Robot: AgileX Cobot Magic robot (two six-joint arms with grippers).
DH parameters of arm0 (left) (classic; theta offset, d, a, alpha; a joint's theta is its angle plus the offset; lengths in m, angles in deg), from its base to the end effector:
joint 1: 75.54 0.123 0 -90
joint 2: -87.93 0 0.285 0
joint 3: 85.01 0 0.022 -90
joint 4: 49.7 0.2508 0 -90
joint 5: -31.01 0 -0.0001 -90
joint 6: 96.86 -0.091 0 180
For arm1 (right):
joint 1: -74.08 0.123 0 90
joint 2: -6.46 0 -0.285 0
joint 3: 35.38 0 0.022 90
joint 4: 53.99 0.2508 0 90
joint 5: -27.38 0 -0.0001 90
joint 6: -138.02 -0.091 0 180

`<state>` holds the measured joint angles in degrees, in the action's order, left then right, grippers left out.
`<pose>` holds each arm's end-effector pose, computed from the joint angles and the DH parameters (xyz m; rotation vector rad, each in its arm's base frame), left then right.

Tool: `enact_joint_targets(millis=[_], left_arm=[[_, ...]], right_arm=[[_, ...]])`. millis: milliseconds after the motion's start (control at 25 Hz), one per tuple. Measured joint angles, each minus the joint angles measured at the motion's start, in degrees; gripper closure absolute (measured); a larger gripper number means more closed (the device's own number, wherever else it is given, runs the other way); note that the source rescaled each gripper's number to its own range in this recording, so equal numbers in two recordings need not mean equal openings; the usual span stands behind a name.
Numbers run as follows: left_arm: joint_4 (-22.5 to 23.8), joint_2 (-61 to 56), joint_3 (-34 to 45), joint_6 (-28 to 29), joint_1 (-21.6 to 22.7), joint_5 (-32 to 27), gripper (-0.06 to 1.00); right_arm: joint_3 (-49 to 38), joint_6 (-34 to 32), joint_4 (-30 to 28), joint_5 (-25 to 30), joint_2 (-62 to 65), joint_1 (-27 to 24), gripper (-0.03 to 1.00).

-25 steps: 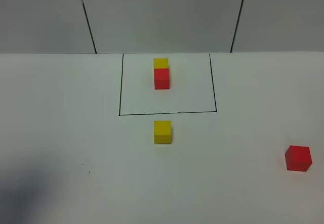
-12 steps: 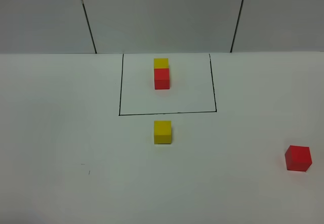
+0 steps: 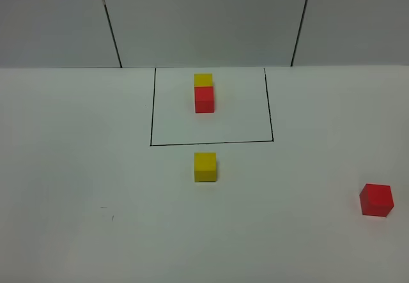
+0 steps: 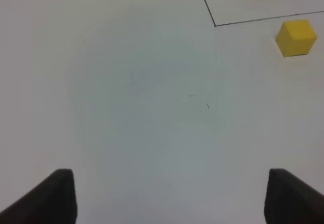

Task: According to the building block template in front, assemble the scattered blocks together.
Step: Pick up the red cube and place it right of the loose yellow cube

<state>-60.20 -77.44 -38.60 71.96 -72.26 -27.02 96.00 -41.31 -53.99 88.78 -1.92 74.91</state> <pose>0.0127 -0.0134 0.2925 0.1365 2.0601 -0.0654 -0.0036 -0.0001 0.2762 -0.0270 2.0663 0.0017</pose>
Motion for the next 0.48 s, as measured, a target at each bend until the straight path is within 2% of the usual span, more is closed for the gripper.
enact_joint_targets(millis=[320,480], left_arm=[[0.4,-2.3,0.9,0.1,0.0,-1.0,0.46],[0.5,-5.0,1.7,0.8,0.0,-2.0,0.50]], right_arm=[[0.0,0.0,0.0,0.0,0.0,0.0,0.33],[0.0,0.0,0.0,0.0,0.0,0.0,0.33]])
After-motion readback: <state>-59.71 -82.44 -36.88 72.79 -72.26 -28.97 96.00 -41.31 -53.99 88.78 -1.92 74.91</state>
